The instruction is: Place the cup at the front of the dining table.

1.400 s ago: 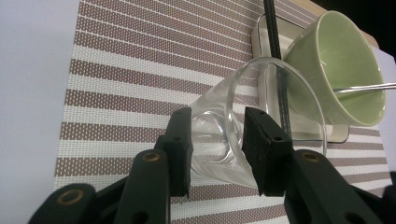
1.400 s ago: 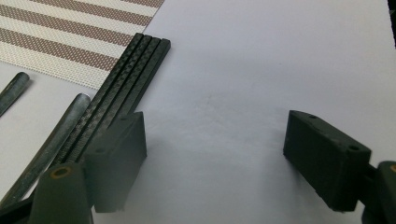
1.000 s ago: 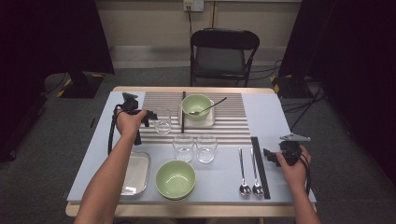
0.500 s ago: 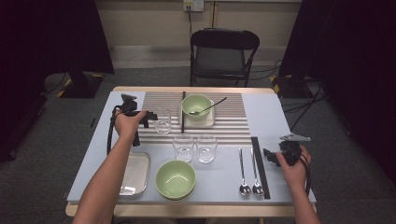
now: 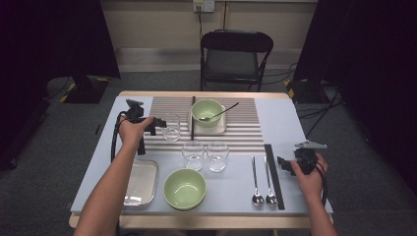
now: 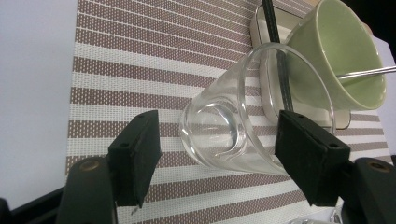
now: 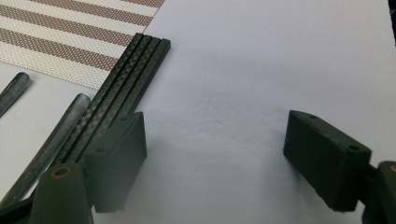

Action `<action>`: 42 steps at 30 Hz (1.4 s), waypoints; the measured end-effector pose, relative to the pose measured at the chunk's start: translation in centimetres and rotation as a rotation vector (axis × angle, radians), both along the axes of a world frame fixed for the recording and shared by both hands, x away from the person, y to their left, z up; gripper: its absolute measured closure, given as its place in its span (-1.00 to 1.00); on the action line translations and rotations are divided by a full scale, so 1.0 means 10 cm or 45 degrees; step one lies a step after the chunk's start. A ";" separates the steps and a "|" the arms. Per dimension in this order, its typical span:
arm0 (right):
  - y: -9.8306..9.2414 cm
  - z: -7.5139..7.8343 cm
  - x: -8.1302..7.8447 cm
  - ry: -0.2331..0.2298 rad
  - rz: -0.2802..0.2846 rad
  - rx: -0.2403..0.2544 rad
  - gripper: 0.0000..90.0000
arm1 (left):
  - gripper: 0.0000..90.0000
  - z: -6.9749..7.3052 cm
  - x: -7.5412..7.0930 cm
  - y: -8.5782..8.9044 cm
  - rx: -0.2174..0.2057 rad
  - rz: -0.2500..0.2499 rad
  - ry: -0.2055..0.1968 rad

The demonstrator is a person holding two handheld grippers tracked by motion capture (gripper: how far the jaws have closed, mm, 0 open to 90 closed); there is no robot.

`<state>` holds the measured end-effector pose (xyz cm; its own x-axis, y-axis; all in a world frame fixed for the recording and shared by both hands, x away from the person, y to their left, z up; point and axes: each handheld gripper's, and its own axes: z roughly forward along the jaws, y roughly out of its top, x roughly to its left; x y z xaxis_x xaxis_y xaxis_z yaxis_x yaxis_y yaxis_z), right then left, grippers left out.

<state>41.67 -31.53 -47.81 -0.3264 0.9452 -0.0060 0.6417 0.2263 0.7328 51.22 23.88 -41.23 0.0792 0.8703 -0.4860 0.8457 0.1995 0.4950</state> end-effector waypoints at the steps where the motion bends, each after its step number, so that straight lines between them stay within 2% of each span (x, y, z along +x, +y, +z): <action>1: 0.00 0.00 0.00 0.002 0.001 0.000 -0.55 | -0.31 0.00 -0.01 0.00 -0.005 0.005 0.004; 6: 0.00 0.00 0.00 0.001 0.000 -0.002 -0.55 | -0.32 0.02 -0.03 0.04 -0.001 -0.006 -0.012; 15: 0.00 0.00 0.00 0.001 0.001 -0.002 -0.55 | -0.38 0.05 -0.07 0.07 -0.026 -0.031 -0.029; 19: 0.00 0.00 0.00 0.002 0.000 -0.002 -0.55 | -0.39 0.08 -0.09 0.09 -0.027 -0.010 -0.041; 20: 0.00 0.00 0.00 0.002 0.000 -0.002 -0.55 | -0.39 0.09 -0.10 0.10 -0.014 -0.025 -0.040; 22: 0.00 0.00 0.00 0.001 0.001 -0.002 -0.55 | -0.39 0.09 -0.11 0.11 -0.028 -0.027 -0.044; 26: 0.00 0.00 0.00 0.002 0.001 -0.002 -0.55 | -0.39 0.12 -0.13 0.13 -0.023 -0.034 -0.054; 30: 0.00 0.00 0.00 0.002 0.001 -0.002 -0.55 | -0.40 0.13 -0.15 0.15 -0.033 -0.042 -0.049; 40: 0.00 0.00 0.00 0.002 0.000 -0.002 -0.55 | -0.40 0.16 -0.20 0.20 -0.010 -0.069 -0.047; 42: 0.00 0.00 0.00 0.002 0.000 -0.003 -0.55 | -0.40 0.17 -0.21 0.20 -0.022 -0.082 -0.048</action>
<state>41.65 -31.50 -47.80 -0.3261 0.9453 -0.0074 0.6429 0.2275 0.7314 49.16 25.87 -39.58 0.1535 0.8544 -0.4964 0.8377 0.1539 0.5239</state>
